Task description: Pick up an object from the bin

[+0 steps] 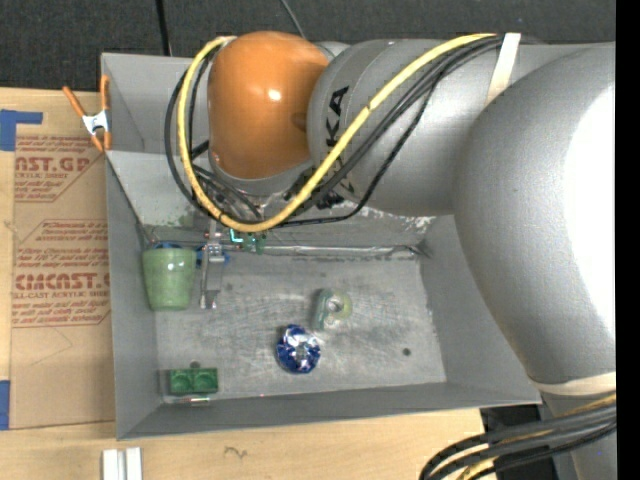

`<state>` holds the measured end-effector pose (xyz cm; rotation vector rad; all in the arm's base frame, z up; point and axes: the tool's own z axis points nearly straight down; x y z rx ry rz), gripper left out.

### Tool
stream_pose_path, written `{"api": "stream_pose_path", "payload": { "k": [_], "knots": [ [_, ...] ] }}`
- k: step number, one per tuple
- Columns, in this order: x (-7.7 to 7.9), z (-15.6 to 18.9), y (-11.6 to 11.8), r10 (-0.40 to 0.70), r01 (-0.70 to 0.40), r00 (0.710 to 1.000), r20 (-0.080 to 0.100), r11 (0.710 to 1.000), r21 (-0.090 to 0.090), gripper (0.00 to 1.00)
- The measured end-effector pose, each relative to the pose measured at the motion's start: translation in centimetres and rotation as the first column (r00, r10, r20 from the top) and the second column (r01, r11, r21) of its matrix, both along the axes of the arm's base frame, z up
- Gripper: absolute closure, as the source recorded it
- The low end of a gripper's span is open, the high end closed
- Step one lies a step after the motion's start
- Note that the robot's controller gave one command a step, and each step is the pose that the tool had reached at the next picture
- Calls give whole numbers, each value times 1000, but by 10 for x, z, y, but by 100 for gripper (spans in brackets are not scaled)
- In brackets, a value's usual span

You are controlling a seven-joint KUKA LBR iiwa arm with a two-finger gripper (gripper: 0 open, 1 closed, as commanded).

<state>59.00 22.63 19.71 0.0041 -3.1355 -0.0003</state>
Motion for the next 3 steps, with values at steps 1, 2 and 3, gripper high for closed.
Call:
{"api": "stream_pose_path", "payload": {
  "k": [1,2,3],
  "knots": [
    [-73,-64,-24,-7,7,1000,-6,1000,-3,0],
    [-102,-112,4,283,-283,959,10,959,1,0],
    [-104,-122,-11,356,-357,934,29,934,3,0]
  ]
}}
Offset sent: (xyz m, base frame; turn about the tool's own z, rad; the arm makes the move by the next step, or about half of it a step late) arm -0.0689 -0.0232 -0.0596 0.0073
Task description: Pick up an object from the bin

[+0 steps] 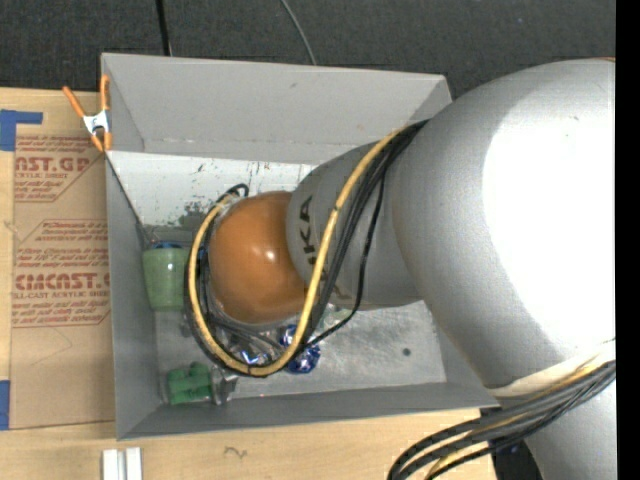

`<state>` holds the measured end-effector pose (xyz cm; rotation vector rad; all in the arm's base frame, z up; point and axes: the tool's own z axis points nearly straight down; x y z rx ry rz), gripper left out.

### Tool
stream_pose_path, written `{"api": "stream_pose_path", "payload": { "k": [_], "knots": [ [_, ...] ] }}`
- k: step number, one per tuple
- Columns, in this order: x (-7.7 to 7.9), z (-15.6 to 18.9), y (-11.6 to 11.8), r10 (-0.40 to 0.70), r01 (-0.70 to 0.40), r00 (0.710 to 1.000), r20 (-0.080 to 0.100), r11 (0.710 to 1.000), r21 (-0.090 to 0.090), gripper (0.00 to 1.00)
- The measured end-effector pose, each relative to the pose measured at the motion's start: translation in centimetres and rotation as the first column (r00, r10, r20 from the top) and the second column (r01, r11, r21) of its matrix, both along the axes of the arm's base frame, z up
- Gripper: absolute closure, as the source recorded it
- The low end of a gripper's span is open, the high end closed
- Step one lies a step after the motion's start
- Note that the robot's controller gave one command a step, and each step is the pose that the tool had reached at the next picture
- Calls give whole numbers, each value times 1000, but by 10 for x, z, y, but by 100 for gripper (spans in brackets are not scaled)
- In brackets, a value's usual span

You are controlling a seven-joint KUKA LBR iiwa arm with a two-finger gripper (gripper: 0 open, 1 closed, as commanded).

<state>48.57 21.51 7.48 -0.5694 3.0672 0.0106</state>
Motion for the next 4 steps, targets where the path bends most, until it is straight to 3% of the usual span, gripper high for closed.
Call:
{"api": "stream_pose_path", "payload": {
  "k": [1,2,3,4],
  "knots": [
    [-4,-3,-1,2,-2,1000,-15,1000,-6,100],
    [0,0,0,0,0,1000,2,1000,1,0],
    [-4,-3,-1,2,-2,1000,-15,1000,-6,100],
    [5,127,-45,219,-220,976,-12,976,-10,100]
  ]
}}
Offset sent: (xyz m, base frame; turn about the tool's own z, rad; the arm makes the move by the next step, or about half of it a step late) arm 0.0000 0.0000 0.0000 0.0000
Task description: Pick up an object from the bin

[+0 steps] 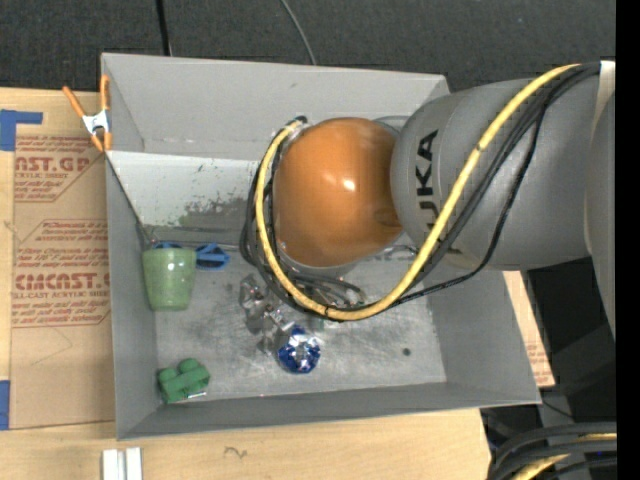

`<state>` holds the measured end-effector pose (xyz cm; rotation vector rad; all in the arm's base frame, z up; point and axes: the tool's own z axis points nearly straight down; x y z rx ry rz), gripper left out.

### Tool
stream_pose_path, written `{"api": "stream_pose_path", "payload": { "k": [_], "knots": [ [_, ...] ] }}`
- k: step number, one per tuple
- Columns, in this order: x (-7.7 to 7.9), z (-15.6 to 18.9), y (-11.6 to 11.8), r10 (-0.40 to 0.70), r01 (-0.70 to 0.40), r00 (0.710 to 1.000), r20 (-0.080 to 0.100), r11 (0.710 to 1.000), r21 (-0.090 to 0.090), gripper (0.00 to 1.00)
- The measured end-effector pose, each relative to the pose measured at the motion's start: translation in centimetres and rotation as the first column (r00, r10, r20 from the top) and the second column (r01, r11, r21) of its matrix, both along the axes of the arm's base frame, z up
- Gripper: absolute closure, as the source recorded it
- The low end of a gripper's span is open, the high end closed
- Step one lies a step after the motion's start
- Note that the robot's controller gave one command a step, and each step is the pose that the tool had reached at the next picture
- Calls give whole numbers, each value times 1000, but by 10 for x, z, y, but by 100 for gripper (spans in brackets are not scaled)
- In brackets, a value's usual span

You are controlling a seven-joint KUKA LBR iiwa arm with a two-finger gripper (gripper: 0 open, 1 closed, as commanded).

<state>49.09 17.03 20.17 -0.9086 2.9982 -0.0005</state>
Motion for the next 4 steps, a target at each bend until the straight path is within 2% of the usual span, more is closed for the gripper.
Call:
{"api": "stream_pose_path", "payload": {
  "k": [1,2,3,4],
  "knots": [
    [-2,-4,1,2,-2,1000,-7,1000,0,0],
    [-2,-4,1,2,-2,1000,-7,1000,0,100],
    [-2,-4,1,2,-2,1000,-7,1000,0,0],
    [26,-63,-92,426,-426,905,-11,905,-3,0]
  ]
}}
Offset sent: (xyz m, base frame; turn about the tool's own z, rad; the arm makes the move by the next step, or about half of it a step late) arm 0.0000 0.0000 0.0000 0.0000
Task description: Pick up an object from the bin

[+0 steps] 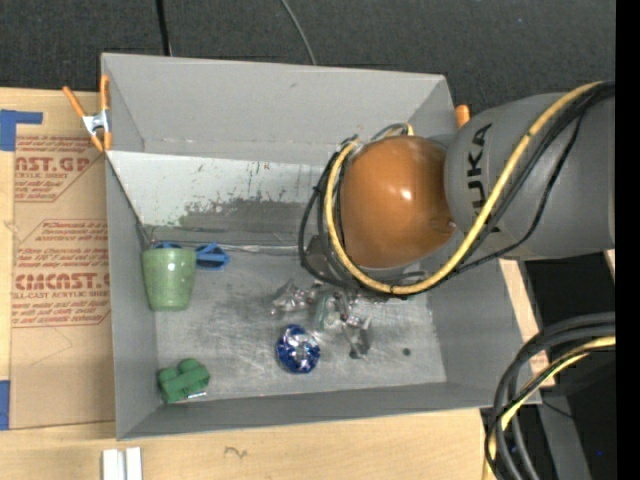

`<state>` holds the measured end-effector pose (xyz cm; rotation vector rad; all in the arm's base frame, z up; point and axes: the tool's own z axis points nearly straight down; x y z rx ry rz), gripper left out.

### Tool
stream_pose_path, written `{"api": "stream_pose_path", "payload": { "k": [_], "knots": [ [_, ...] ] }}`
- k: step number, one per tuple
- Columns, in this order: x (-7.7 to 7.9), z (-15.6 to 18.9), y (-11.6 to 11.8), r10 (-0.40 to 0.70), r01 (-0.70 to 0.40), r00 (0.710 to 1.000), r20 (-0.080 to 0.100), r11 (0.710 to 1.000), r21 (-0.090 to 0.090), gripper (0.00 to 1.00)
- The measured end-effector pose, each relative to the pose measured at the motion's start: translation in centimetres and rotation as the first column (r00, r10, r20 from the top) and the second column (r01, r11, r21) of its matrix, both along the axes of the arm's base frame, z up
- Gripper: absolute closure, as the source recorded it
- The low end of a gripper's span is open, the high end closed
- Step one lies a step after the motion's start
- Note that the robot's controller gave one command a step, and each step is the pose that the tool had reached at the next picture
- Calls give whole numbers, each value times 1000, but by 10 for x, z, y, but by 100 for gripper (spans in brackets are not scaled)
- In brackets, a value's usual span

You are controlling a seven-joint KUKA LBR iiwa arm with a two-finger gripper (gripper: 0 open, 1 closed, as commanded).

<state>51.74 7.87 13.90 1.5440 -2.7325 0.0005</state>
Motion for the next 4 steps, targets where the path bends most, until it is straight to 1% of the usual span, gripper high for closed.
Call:
{"api": "stream_pose_path", "payload": {
  "k": [1,2,3,4],
  "knots": [
    [-17,-62,-5,438,-438,899,-2,899,5,0],
    [-16,-60,-5,437,-437,900,1,900,5,100],
    [-29,7,-22,458,-458,889,7,889,1,100],
    [-23,100,-31,417,-417,909,11,909,0,100]
  ]
}}
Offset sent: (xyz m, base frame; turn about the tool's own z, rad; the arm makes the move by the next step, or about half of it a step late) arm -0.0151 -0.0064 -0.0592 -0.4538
